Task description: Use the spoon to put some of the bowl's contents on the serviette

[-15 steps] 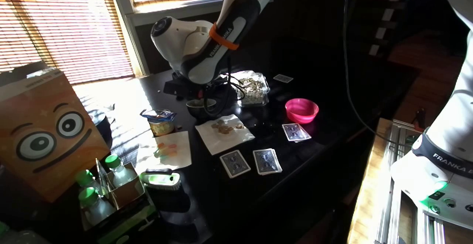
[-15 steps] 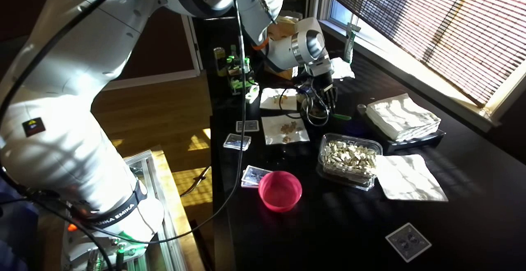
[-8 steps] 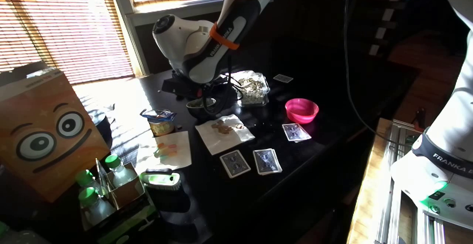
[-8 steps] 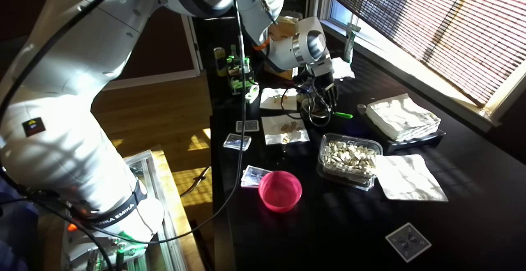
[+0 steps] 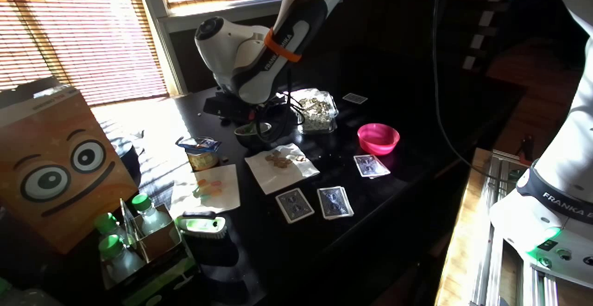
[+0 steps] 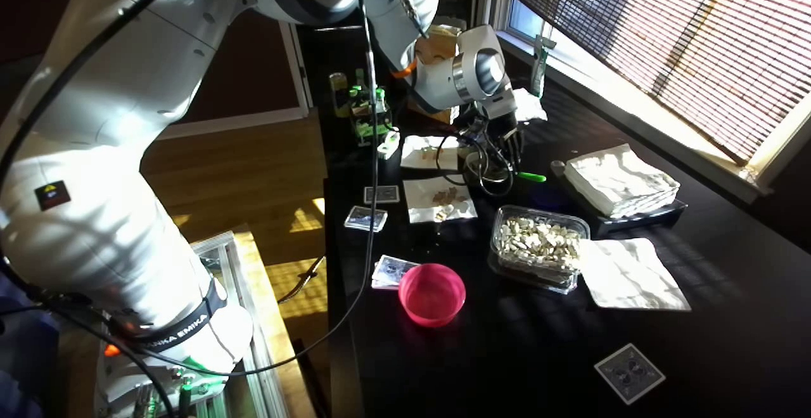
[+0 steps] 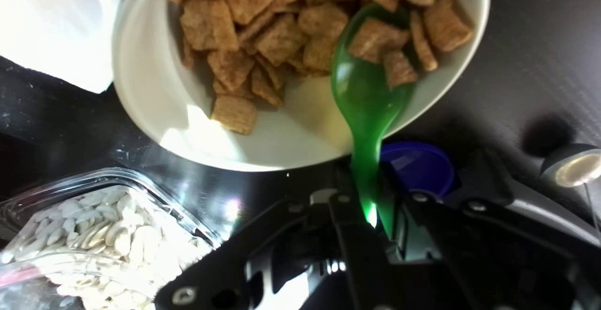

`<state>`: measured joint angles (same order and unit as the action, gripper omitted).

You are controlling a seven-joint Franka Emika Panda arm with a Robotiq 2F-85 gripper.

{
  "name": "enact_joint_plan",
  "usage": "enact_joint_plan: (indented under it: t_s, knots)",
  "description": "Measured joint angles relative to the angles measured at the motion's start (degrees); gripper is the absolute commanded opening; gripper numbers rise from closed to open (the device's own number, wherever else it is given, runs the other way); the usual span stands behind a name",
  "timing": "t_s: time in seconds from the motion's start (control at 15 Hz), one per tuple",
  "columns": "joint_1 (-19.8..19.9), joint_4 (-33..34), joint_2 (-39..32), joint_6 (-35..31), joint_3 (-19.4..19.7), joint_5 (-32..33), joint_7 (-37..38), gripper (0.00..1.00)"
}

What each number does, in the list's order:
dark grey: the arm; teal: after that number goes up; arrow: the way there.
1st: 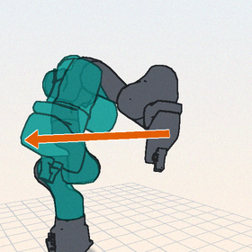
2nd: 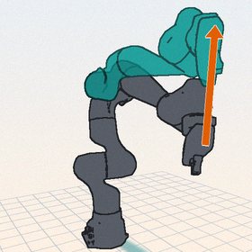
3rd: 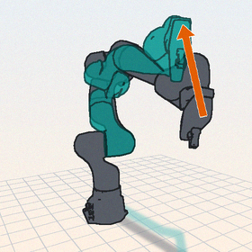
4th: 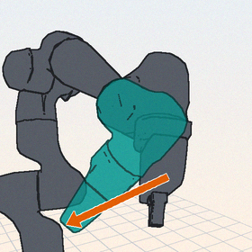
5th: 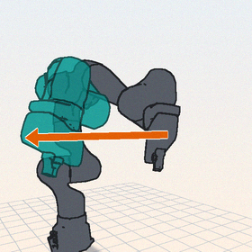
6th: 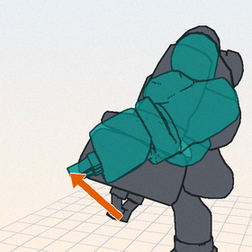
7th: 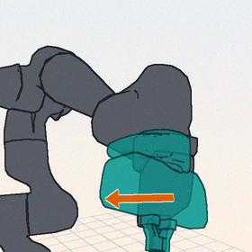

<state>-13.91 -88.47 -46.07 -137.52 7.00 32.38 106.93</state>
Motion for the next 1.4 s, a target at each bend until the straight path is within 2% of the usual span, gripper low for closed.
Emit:
enact_joint_plan:
  t_s: [0.4,1.07,1.4]
  knots:
    - [-1.47,-1.35,0.01,-2.70,2.67,0.09,-0.49,0.04]
    - [-3.20,-2.42,0.63,-4.29,4.27,0.16,-2.26,0.04]
    - [-3.36,-4.19,1.73,-6.52,4.53,0.22,-5.63,0.04]
